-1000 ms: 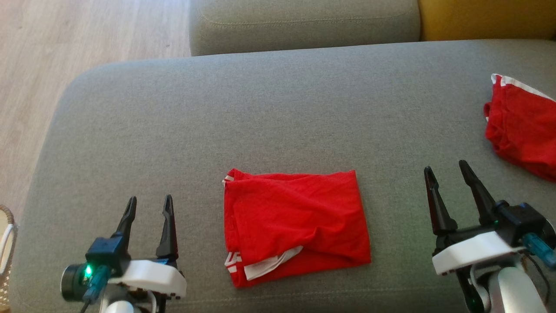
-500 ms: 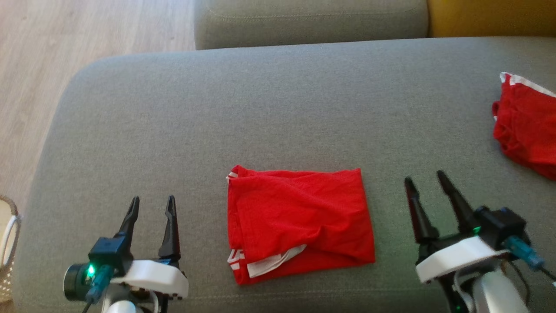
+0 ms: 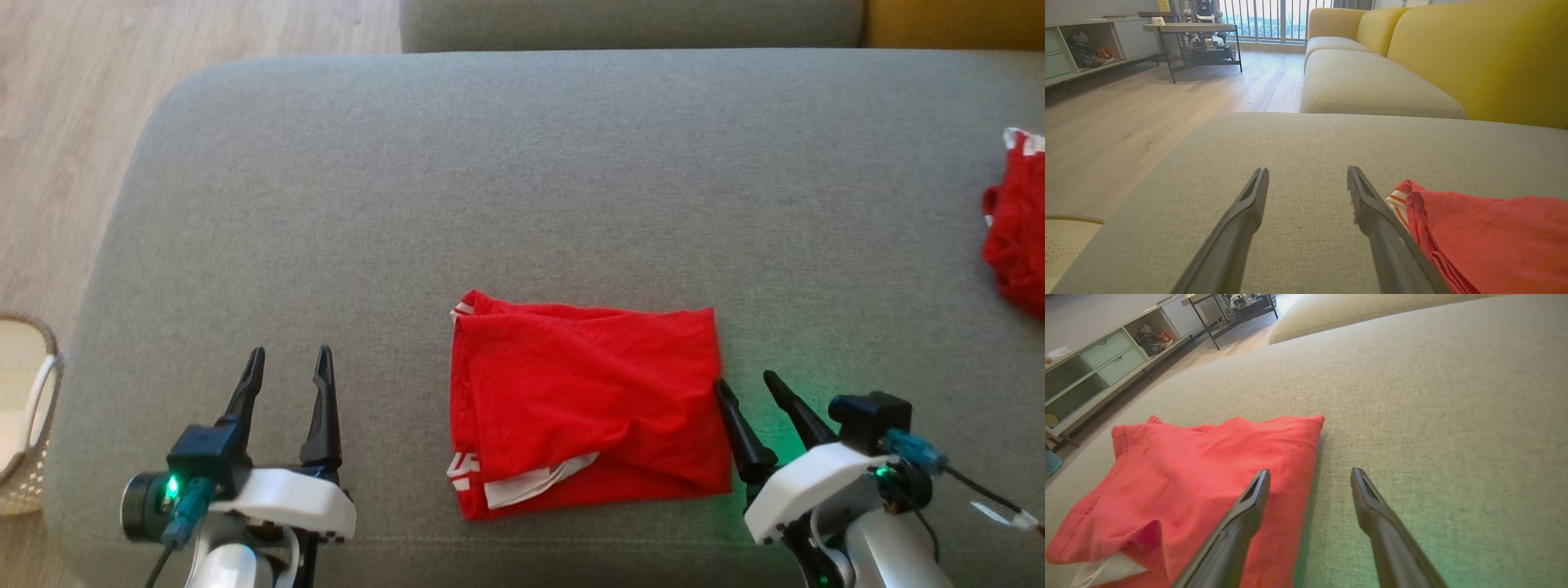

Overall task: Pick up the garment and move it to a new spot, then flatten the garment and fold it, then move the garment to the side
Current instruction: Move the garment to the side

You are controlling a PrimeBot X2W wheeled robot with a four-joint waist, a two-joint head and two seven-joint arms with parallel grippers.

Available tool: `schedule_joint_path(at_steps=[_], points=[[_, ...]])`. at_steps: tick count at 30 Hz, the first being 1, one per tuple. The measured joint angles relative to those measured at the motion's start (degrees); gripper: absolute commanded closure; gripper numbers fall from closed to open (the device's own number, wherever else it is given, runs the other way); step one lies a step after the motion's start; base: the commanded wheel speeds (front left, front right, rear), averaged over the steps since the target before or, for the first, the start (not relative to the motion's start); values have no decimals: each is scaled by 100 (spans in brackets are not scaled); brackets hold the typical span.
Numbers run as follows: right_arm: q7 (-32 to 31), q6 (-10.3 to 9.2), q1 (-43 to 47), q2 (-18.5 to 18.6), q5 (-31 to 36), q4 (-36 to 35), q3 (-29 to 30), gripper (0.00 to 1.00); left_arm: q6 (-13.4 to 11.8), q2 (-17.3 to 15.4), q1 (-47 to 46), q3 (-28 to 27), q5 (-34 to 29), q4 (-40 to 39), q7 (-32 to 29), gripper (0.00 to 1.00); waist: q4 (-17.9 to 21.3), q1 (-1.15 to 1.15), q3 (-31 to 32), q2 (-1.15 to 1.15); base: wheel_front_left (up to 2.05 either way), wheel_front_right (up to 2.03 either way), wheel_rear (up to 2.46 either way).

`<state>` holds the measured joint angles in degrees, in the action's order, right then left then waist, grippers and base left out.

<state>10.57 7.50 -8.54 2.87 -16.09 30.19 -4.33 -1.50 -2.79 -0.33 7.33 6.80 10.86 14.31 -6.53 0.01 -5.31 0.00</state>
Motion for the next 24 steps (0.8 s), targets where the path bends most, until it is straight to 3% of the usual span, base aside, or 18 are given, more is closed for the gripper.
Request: schedule_joint_path(at_steps=[12,13,14,24], points=[[-158,0,-500,15,-271,1017,-407,0,-1,0,-13,44,0,66,0,0,-171,0,-123,0,0,0,0],[-157,0,-547,15,-272,1066,-430,76,-1,0,-21,38,0,70,0,0,-173,0,-125,0,0,0,0],[-146,0,-592,15,-271,1114,-456,100,-1,0,-29,32,0,74,0,0,-174,-1,-124,0,0,0,0],[165,1,-749,11,493,1344,-448,100,0,0,-81,-23,-8,86,0,0,-53,-1,-84,0,0,0,0]])
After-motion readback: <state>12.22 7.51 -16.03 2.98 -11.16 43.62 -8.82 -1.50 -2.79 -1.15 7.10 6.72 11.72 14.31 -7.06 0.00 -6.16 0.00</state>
